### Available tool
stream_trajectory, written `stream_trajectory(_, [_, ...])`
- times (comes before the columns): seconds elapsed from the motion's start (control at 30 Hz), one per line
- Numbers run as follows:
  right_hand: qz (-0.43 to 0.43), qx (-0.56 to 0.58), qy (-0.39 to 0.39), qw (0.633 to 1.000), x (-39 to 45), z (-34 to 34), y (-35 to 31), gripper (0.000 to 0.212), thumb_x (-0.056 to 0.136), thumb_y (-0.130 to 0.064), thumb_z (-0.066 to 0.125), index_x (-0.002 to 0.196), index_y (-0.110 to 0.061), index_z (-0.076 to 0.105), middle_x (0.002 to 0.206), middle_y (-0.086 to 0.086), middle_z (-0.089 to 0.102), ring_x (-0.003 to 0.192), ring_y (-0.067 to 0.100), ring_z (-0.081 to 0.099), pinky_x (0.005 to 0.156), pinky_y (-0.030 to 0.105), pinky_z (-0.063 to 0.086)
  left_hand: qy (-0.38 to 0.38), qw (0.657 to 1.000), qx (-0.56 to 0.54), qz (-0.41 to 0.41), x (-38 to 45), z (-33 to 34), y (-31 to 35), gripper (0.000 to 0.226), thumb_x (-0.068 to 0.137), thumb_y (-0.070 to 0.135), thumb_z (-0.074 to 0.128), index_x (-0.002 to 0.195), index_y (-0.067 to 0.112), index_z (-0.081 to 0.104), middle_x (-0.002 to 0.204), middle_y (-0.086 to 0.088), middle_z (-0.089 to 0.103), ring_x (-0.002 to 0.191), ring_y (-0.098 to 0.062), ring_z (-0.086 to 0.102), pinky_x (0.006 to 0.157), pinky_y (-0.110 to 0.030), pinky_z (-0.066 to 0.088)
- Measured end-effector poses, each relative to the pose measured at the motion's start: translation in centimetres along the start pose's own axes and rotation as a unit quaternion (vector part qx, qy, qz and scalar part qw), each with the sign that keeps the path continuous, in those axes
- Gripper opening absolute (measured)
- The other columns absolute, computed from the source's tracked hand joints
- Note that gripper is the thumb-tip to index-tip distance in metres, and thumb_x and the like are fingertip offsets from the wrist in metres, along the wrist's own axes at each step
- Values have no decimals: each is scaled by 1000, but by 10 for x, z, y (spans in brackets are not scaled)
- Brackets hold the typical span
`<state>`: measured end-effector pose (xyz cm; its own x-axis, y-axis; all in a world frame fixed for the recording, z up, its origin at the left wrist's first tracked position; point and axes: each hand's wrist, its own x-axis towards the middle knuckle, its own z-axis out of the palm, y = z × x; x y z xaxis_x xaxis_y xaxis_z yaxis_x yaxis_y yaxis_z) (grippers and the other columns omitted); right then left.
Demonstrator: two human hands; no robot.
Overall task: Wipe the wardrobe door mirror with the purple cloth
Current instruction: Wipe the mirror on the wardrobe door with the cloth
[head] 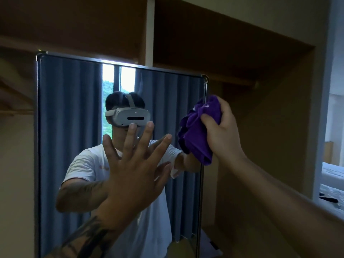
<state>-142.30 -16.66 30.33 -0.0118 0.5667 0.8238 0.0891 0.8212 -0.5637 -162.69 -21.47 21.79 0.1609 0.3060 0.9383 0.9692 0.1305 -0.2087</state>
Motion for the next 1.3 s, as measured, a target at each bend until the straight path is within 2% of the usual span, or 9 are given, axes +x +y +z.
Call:
stream_trajectory(0.1, [-5, -38, -20, 999, -27, 1, 11, 58, 102, -22, 59, 154, -34, 35, 129, -18, 56, 108, 0, 64, 85, 29, 61, 9, 1000, -4, 0, -1, 0, -1, 66, 92, 62, 51, 153, 40, 41, 170, -6, 20, 156, -36, 15, 115, -76, 5])
stream_trajectory(0.2, [6, -38, -23, 999, 2, -6, -4, 55, 104, -19, 57, 153, -33, 36, 119, -22, 53, 99, 1, 66, 74, 21, 60, 13, 1000, 5, 1, 1, 0, 0, 64, 93, 65, 47, 152, 40, 44, 169, -7, 22, 155, -37, 19, 113, -77, 10])
stream_trajectory(0.33, [-13, 3, 14, 1000, 37, -3, -26, 49, 104, -18, 57, 147, -35, 41, 116, -20, 55, 101, 8, 66, 84, 30, 60, 25, 1000, 5, -1, 1, -1, 0, 65, 92, 65, 48, 151, 39, 46, 168, -7, 24, 154, -38, 22, 112, -78, 13])
stream_trajectory(0.43, [-18, 5, 34, 999, 33, 5, -23, 49, 102, -17, 60, 144, -35, 43, 114, -18, 58, 95, 2, 68, 77, 24, 61, 34, 999, 2, -2, 0, 1, 0, 67, 89, 63, 57, 150, 38, 47, 167, -7, 26, 154, -37, 23, 111, -78, 13])
stream_trajectory(0.53, [-12, -5, 37, 999, 54, 3, -36, 48, 102, -16, 59, 146, -32, 44, 115, -12, 59, 93, 9, 69, 77, 28, 60, 51, 999, 5, 1, 0, 3, 1, 67, 88, 62, 61, 149, 37, 50, 166, -7, 28, 153, -38, 25, 111, -78, 14])
stream_trajectory(0.7, [-101, -99, 24, 990, 68, 6, -46, 45, 100, -15, 57, 141, -32, 49, 122, -11, 61, 96, 6, 67, 82, 29, 60, 59, 998, 7, -1, -2, 5, 0, 68, 87, 62, 61, 149, 36, 50, 166, -8, 28, 153, -38, 25, 110, -79, 14])
stream_trajectory(0.93, [30, 34, 4, 999, 34, -1, -14, 37, 104, -16, 55, 134, -36, 46, 113, -9, 62, 92, 12, 70, 73, 26, 59, 63, 998, -1, -6, -2, 8, 2, 66, 89, 62, 60, 149, 38, 49, 166, -7, 29, 154, -36, 25, 111, -79, 14])
stream_trajectory(1.2, [-116, -202, -17, 972, 86, 8, -57, 38, 103, -19, 52, 139, -29, 49, 126, -10, 54, 102, 8, 61, 93, 39, 58, 70, 998, 3, -4, -2, 11, 1, 67, 89, 63, 59, 150, 37, 48, 166, -8, 28, 154, -37, 23, 111, -79, 14])
stream_trajectory(1.3, [-103, -170, -10, 980, 79, 5, -47, 38, 104, -22, 51, 141, -30, 47, 121, -11, 58, 96, 6, 64, 87, 34, 59, 70, 998, 1, -3, -2, 11, 1, 66, 90, 64, 57, 150, 37, 48, 167, -8, 26, 154, -37, 22, 112, -78, 12])
